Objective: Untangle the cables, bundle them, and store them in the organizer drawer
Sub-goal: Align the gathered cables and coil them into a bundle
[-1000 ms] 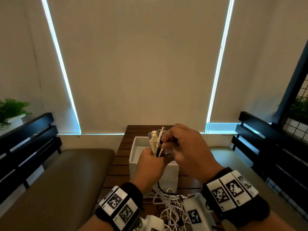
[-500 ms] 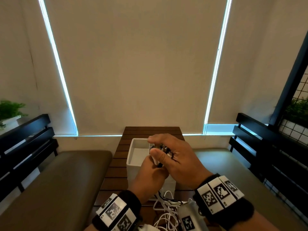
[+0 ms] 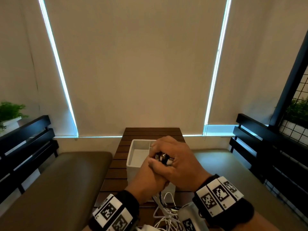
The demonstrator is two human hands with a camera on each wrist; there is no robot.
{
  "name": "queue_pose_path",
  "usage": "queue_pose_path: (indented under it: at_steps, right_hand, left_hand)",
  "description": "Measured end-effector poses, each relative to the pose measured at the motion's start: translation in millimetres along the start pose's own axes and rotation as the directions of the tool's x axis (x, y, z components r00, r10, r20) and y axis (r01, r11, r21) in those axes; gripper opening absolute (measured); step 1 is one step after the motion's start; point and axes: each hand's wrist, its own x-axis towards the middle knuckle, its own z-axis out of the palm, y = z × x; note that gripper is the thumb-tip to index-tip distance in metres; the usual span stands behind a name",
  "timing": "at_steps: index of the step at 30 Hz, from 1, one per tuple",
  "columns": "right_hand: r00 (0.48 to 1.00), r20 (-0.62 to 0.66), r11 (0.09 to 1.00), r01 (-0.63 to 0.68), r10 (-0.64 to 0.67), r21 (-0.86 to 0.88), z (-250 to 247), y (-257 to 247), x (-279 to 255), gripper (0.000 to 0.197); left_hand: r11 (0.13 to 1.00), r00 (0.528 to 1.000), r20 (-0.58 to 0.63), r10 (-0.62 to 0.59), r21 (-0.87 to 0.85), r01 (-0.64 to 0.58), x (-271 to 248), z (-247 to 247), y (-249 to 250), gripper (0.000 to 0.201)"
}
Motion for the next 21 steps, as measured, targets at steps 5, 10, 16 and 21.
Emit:
queue_pose_path:
  at_steps: [5,10,16,21]
  right_hand:
    - [0.983,0.023,0.935,-0.179,0.180,0.306,-17,-7,-2,0.095]
    - [0.981,0.133,0.990,-0.144,0.142,0.004,-13,-11,2,0.052]
    - [0.986,0.145,0.995,-0.070,0.079,-0.067,-14,-5,3,0.036]
    - [0.984,0.168,0.997,-0.044,0.054,-0.062,-11,-5,-1,0.041]
  left_hand:
    - [0.997,0.999,-0.039,0.034,0.069,-0.031,0,8,-2,0.030]
    - [0.975,0.986,-0.098,0.139,0.188,-0.119,5,8,-11,0.026]
    - [0.979,0.978,-0.080,0.190,0.086,-0.184,3,6,-5,0.019]
    - [0.981,0.984,-0.043,0.172,0.097,-0.167,4,4,-17,0.021]
